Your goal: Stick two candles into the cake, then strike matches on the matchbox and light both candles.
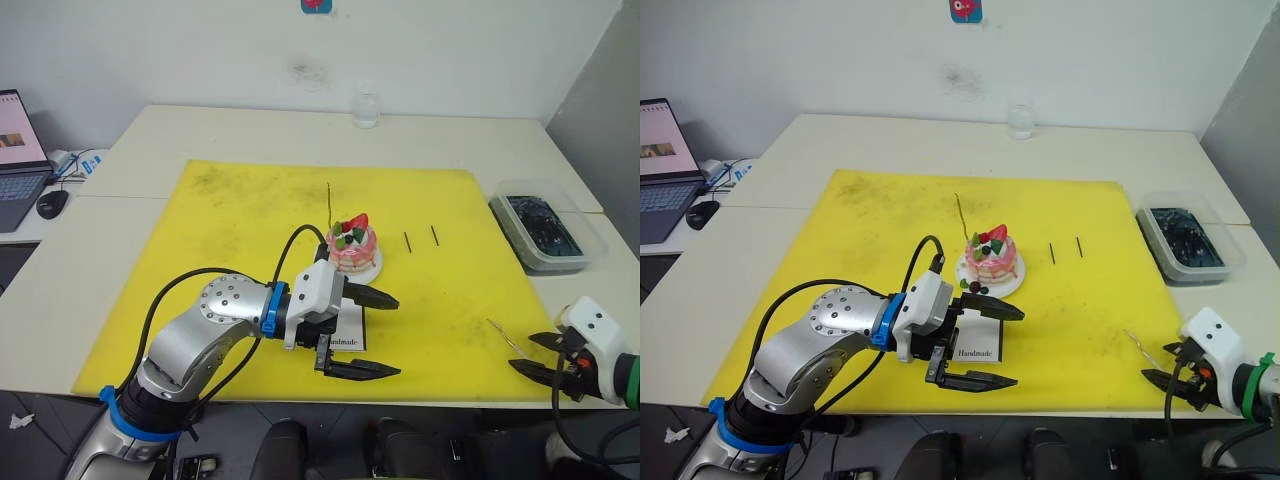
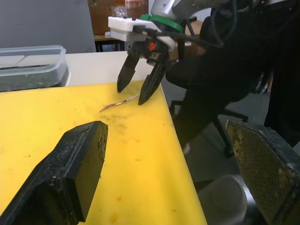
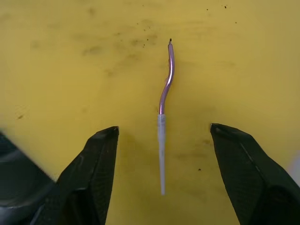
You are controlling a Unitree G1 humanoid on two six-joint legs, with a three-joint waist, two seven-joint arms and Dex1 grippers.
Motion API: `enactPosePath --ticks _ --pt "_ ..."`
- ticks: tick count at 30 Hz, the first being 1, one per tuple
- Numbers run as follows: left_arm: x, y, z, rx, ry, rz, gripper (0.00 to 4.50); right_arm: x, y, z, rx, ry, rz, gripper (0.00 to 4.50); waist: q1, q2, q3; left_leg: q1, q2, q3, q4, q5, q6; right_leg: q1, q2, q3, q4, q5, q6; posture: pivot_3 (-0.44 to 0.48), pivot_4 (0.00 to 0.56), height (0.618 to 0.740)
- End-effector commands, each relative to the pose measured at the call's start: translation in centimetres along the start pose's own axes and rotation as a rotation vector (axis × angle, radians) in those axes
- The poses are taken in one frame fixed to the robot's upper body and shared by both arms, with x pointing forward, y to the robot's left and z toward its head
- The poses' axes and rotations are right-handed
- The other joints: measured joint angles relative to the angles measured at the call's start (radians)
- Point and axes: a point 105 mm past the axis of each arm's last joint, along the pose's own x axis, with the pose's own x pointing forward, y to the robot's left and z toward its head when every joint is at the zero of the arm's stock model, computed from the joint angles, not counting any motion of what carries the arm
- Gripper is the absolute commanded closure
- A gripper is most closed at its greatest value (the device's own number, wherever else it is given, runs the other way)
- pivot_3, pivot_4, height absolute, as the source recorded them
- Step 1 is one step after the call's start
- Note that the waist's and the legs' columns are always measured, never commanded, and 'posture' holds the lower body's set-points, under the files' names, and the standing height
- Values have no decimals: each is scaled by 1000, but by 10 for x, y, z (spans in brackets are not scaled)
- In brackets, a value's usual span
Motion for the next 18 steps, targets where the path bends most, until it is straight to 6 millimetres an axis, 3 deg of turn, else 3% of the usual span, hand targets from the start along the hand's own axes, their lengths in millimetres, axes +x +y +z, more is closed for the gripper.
enactPosePath --ticks 1,7,11,18 --pt "3 -8 4 72 8 -35 0 -15 2 20 -73 19 27 1482 0 0 0 0 0 0 0 0 0 0 0 0 0 0 0 0 150 740" --pt "10 -16 4 135 29 -66 0 -12 4 13 -137 218 64 1482 2 0 0 0 0 0 0 0 0 0 0 0 0 0 0 0 150 740" --pt "13 -18 -1 182 58 -81 0 2 -8 21 -147 246 27 1482 -3 -1 1 0 0 1 1 0 0 0 0 1 0 0 0 0 150 740" --pt "19 -18 0 197 42 -73 0 16 -12 23 -172 289 46 1482 -1 0 1 -1 0 0 0 0 0 0 0 0 0 0 0 0 150 740"
